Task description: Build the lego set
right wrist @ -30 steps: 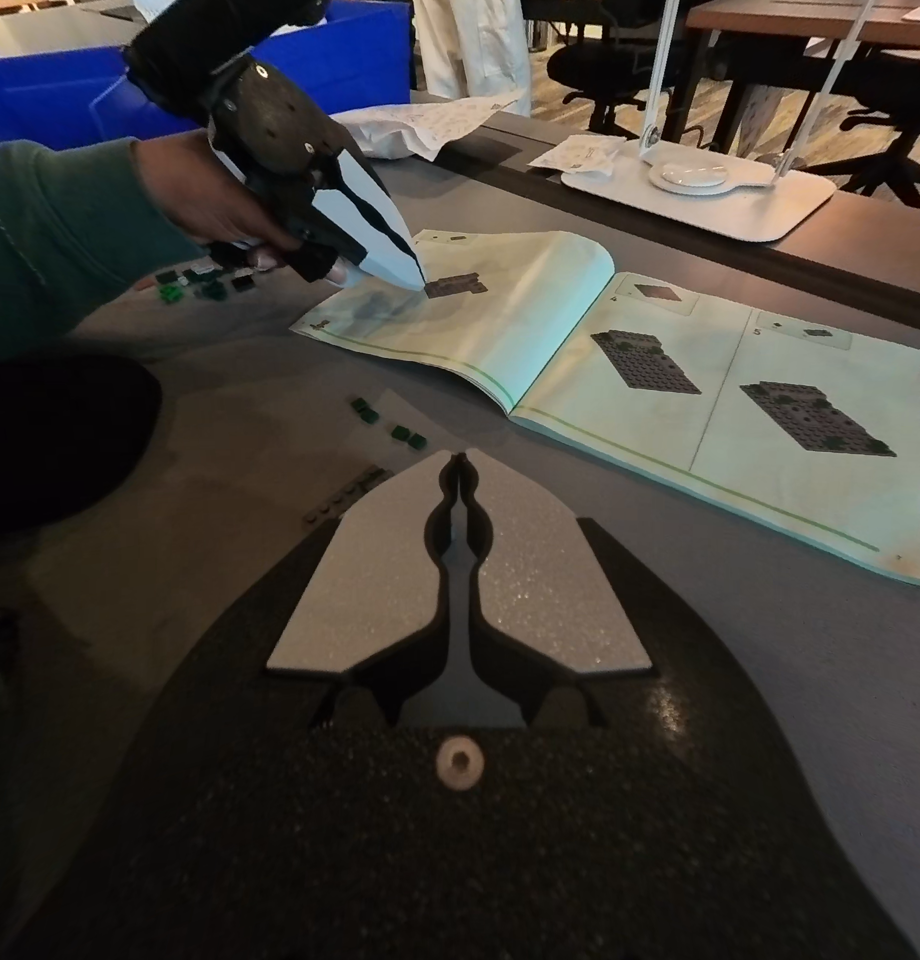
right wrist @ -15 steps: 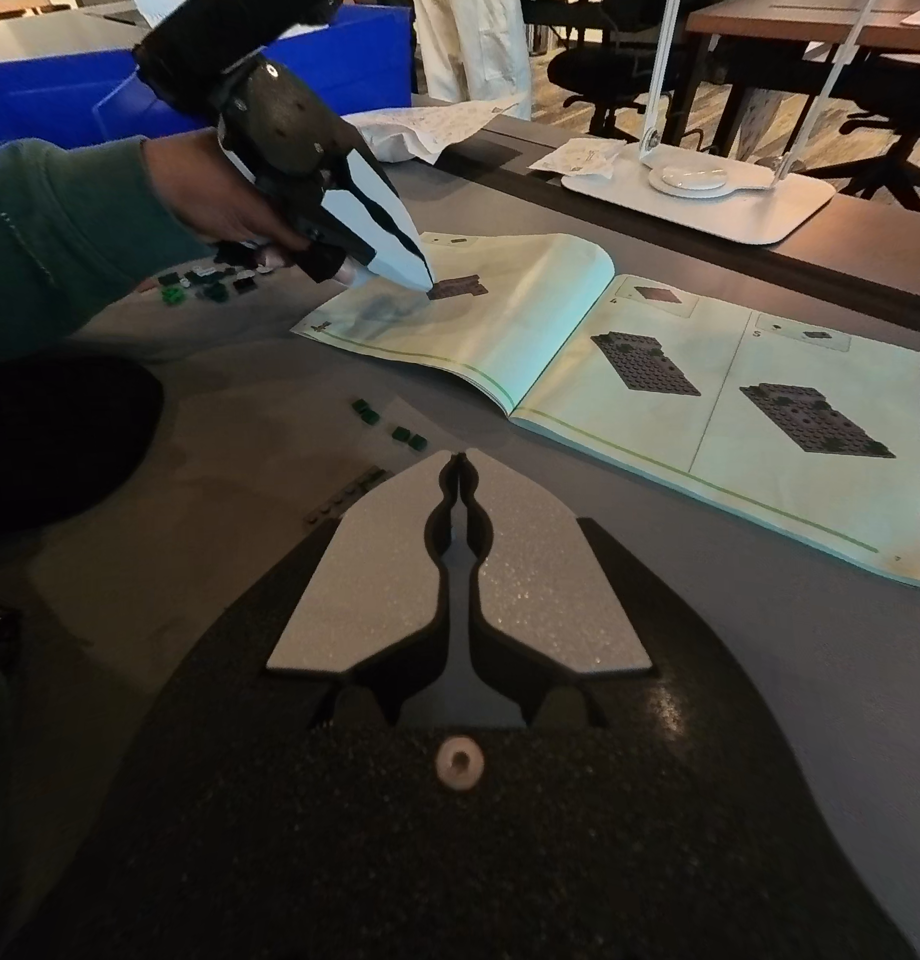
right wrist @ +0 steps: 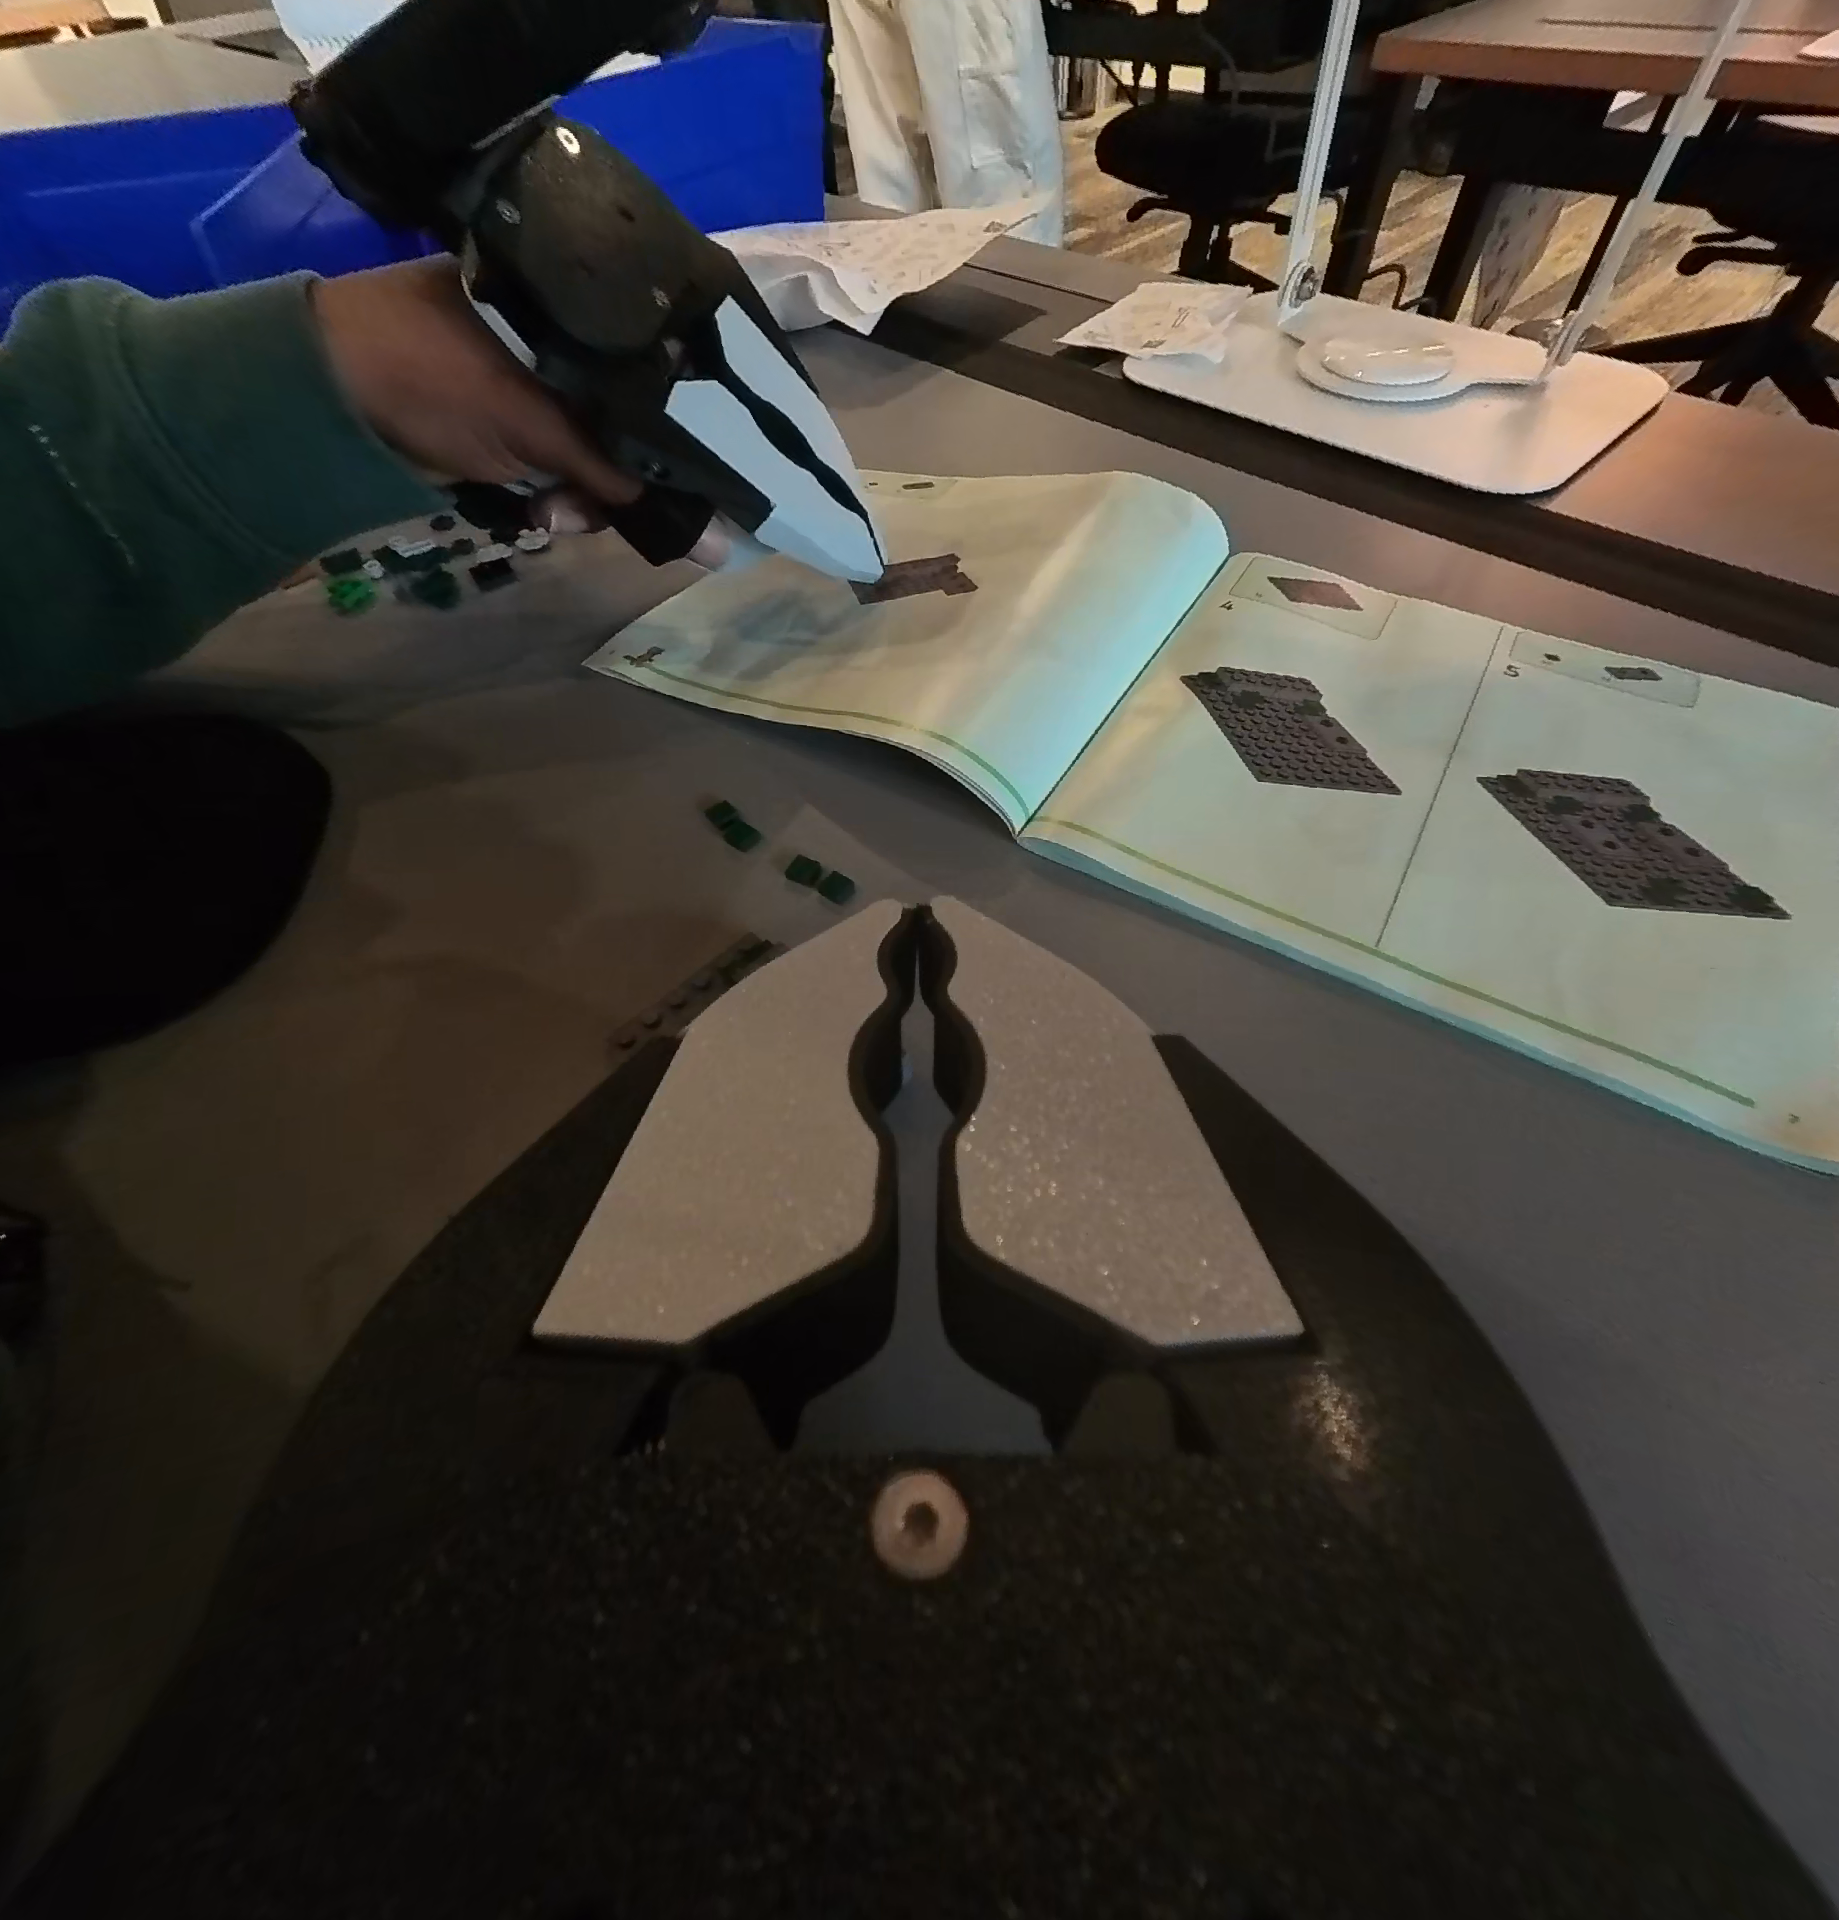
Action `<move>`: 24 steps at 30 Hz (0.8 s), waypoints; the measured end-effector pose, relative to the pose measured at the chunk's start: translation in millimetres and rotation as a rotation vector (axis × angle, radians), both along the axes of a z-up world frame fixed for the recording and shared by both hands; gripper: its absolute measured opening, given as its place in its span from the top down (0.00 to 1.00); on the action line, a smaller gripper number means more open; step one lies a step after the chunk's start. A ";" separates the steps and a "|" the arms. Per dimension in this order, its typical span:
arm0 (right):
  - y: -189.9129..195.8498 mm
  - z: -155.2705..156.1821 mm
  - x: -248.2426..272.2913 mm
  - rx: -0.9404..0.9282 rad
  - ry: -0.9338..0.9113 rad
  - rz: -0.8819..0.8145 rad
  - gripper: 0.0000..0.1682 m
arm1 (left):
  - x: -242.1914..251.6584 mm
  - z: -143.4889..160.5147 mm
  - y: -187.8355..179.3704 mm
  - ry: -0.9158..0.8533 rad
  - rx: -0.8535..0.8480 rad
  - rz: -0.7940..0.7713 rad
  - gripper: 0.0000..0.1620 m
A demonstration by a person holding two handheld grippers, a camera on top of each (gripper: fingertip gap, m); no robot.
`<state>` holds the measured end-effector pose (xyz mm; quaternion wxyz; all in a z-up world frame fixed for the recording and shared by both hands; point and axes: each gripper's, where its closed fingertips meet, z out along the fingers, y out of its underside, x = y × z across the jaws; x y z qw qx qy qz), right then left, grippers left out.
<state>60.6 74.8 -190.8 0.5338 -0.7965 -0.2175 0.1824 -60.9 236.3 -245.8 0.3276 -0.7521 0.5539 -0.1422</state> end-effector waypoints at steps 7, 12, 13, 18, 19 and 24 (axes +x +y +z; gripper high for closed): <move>0.2 -0.6 -0.3 -0.001 -0.005 0.000 1.00 | -4.2 15.9 -20.6 -0.047 0.007 -0.002 1.00; -0.3 -1.5 -2.0 0.003 -0.024 0.005 1.00 | -0.2 27.2 -61.7 -0.107 -0.016 -0.042 1.00; -0.8 -1.6 -3.1 0.004 -0.028 0.012 1.00 | 2.0 28.6 -71.7 -0.121 -0.025 -0.053 1.00; -18.7 -8.3 -22.2 -0.046 -0.100 0.179 1.00 | 14.3 27.0 -121.8 -0.149 -0.086 -0.127 1.00; -24.1 -15.5 -24.8 -0.080 -0.160 0.214 1.00 | 17.6 25.8 -132.6 -0.153 -0.106 -0.145 1.00; -38.0 -47.3 -25.7 -0.163 -0.464 0.310 0.98 | 31.0 16.4 -168.0 -0.156 -0.151 -0.181 1.00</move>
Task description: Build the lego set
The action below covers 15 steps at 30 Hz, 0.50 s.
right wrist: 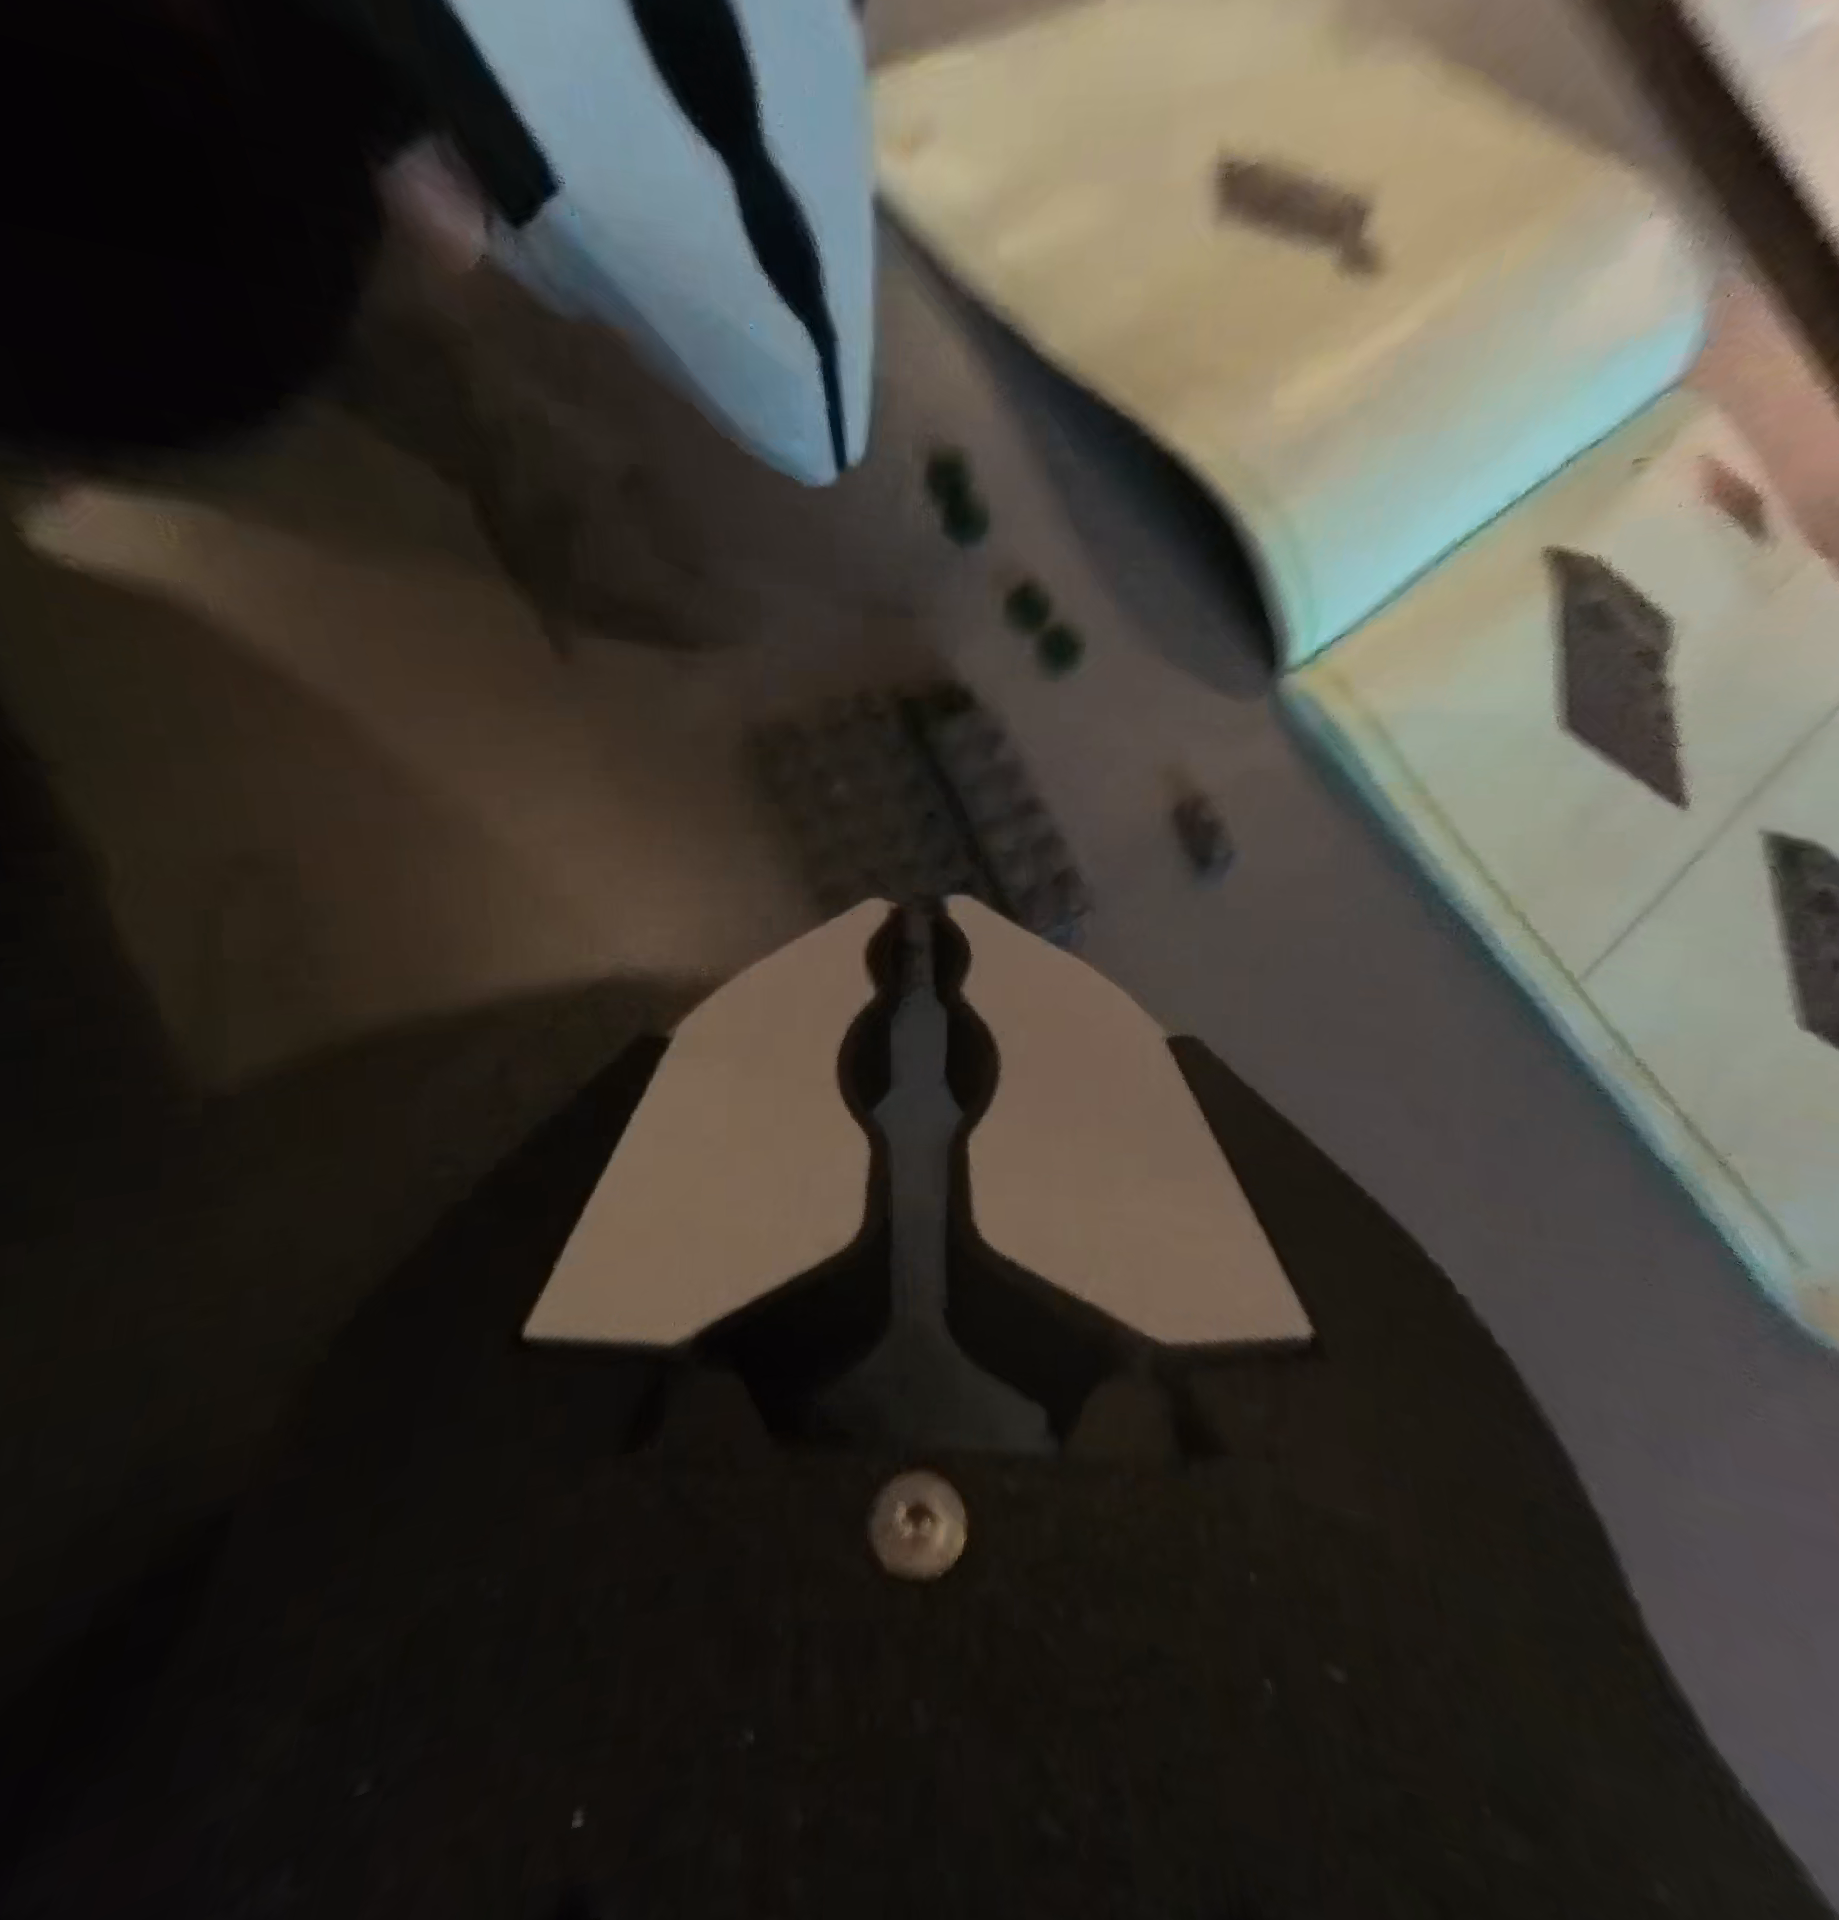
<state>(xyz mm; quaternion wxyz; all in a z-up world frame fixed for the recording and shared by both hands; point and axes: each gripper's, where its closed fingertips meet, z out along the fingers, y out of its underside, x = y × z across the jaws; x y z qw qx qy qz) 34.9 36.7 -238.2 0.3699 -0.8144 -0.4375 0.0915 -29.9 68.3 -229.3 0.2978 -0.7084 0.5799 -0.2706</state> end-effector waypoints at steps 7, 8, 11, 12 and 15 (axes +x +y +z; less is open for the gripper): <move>-6.5 -9.2 5.1 -0.046 -0.096 0.058 0.92 | 10.4 -12.9 -22.1 0.037 -0.005 -0.013 0.94; -6.2 -10.2 6.9 -0.043 -0.113 0.062 0.92 | 11.5 -14.9 -24.2 0.044 -0.009 -0.016 0.92; -4.7 -13.4 12.3 -0.040 -0.150 0.068 0.92 | 15.2 -17.1 -26.8 0.046 0.000 -0.018 0.92; -3.9 -14.7 14.1 -0.038 -0.163 0.070 0.93 | 16.3 -17.6 -27.5 0.048 -0.003 -0.019 0.92; 1.1 -16.9 19.3 -0.009 -0.204 0.074 0.95 | 17.3 -22.6 -28.0 0.078 0.008 -0.020 0.93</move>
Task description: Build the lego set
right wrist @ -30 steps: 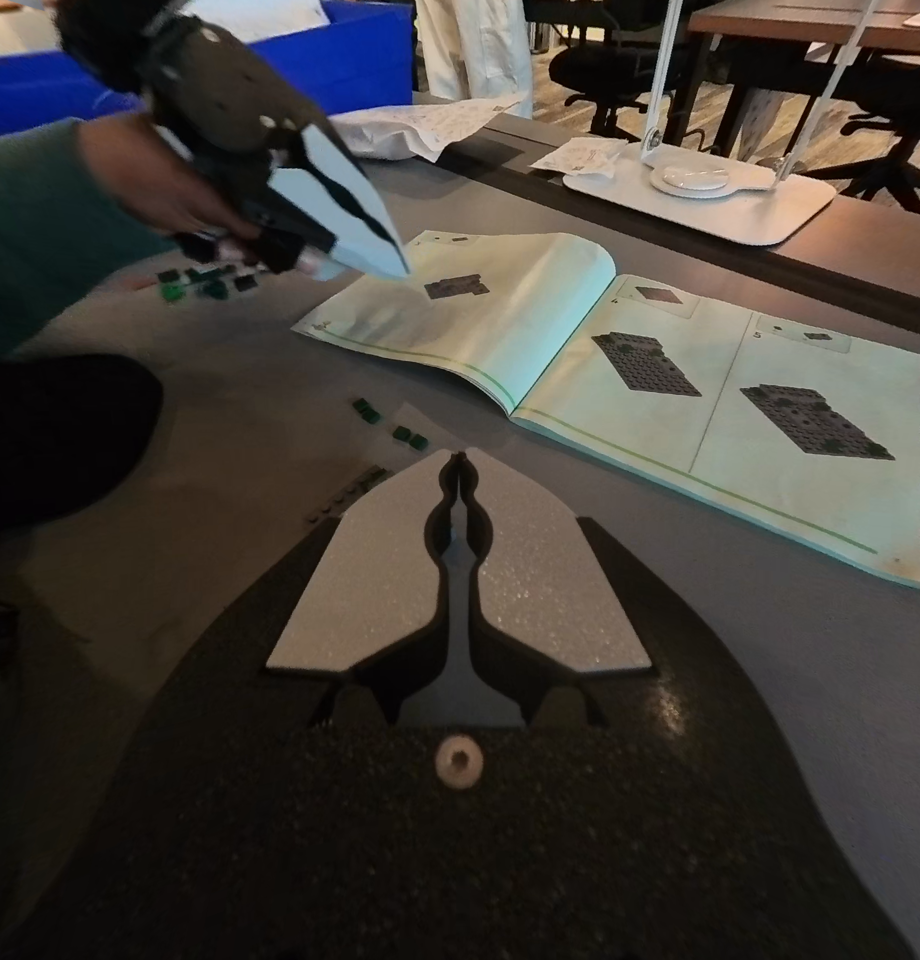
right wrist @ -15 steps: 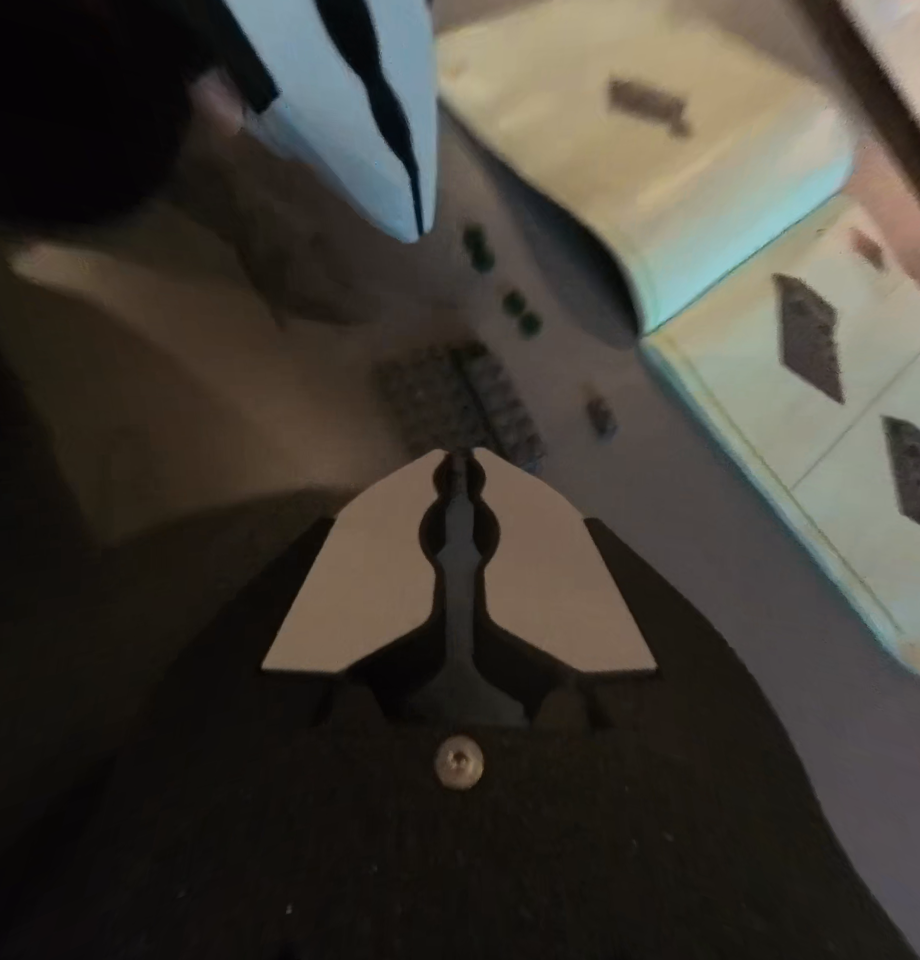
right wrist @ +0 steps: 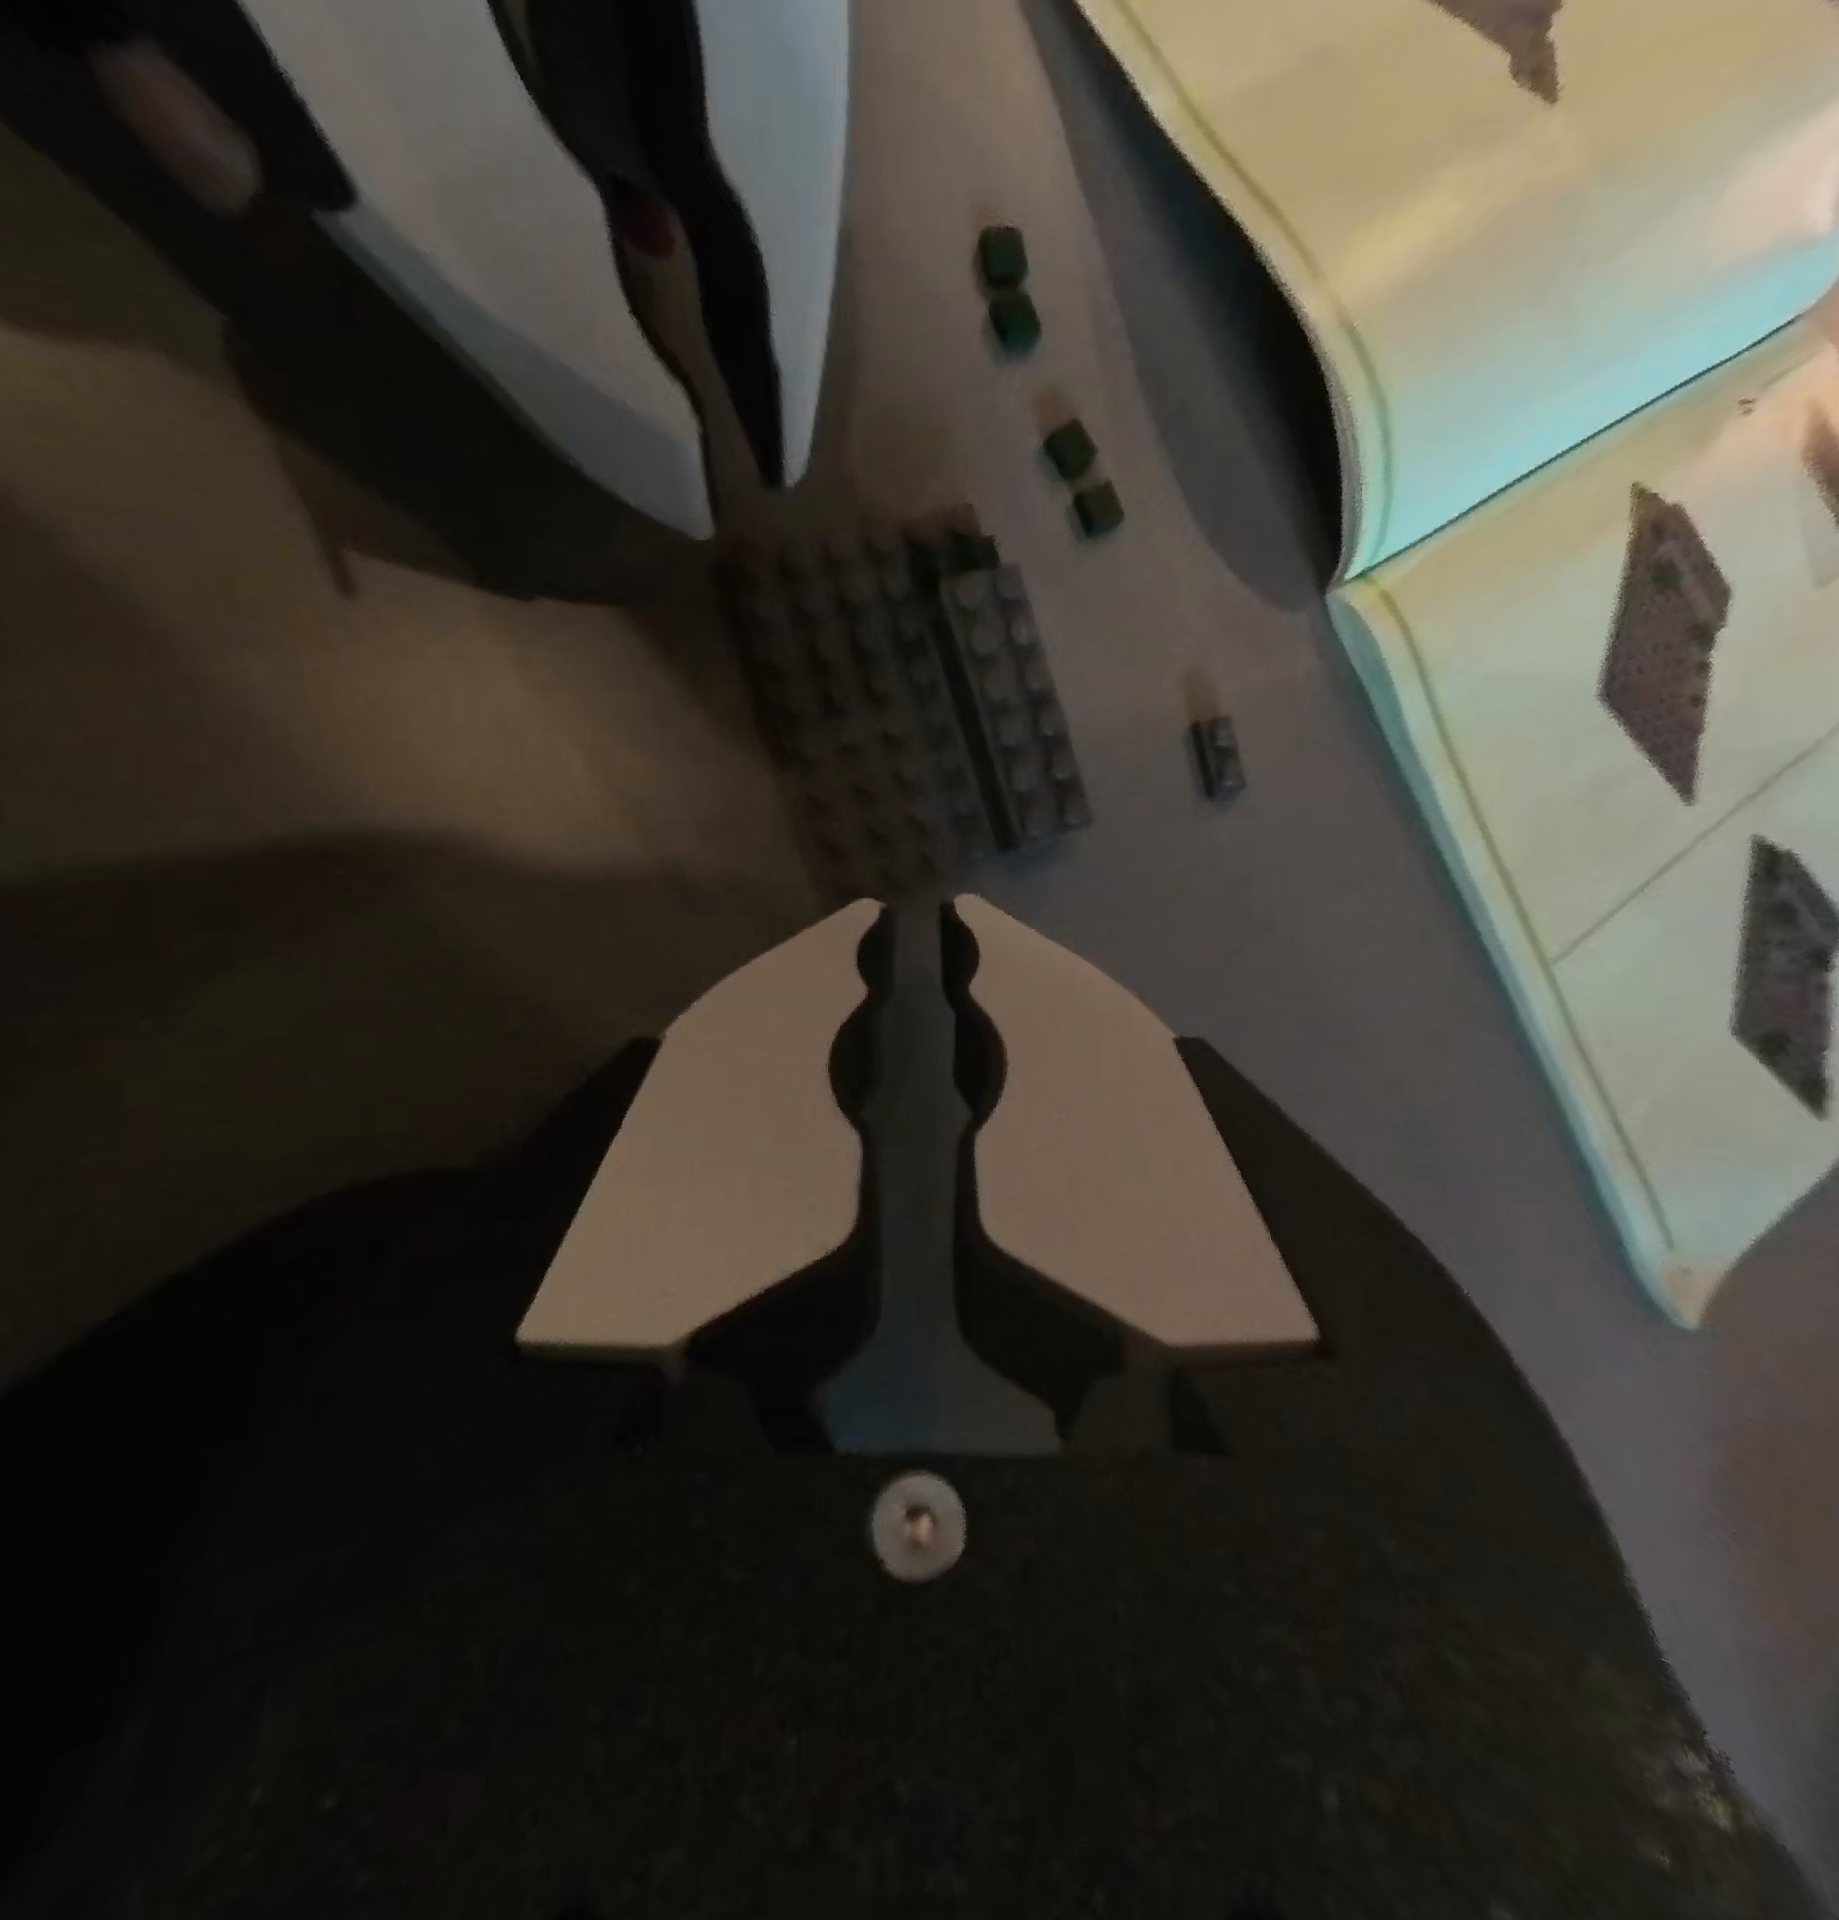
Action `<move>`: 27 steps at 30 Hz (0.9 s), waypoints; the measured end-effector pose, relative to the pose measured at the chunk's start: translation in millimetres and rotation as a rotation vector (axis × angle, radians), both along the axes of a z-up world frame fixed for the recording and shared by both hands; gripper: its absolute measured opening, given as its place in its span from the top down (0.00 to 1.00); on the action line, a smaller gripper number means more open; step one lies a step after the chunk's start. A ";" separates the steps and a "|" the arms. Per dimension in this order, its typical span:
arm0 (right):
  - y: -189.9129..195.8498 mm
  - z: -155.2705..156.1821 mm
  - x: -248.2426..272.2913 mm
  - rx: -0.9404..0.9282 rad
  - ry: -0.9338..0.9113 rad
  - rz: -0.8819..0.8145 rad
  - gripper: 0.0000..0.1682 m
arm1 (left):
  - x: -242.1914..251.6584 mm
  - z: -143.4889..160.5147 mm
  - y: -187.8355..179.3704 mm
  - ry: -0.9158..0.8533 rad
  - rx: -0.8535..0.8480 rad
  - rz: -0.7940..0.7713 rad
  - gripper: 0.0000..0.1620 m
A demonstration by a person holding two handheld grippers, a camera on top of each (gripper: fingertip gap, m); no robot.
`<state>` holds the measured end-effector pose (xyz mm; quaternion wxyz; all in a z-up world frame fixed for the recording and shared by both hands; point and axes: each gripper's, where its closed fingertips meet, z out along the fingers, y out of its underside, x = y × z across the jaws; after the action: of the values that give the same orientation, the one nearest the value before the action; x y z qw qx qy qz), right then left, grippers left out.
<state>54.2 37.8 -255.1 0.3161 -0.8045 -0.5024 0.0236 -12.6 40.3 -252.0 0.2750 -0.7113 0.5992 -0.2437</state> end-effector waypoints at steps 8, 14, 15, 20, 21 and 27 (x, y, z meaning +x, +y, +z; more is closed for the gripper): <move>5.2 2.0 2.5 -0.024 0.018 0.028 0.95 | 3.4 -4.2 -4.3 0.042 0.025 -0.018 0.94; -4.3 8.9 -13.4 -0.045 0.101 0.074 0.93 | 1.8 0.0 4.0 0.017 0.015 0.028 0.92; -4.1 6.0 -13.4 -0.047 0.092 0.075 0.92 | 1.7 -2.2 4.8 0.022 0.005 0.031 0.91; -1.5 1.7 -14.4 -0.053 0.098 0.078 0.94 | 3.5 -4.4 2.7 0.037 0.014 0.013 0.93; -0.8 1.6 -13.9 -0.054 0.094 0.081 0.94 | 4.3 -4.7 1.9 0.040 0.018 0.009 0.95; 6.0 1.5 -7.1 -0.056 0.072 0.111 0.95 | 10.7 -5.0 -3.0 0.046 0.017 -0.007 0.96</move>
<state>47.1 43.8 -253.5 0.3094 -0.7827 -0.5335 0.0840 -1.8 37.2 -256.9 0.2663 -0.7121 0.6101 -0.2229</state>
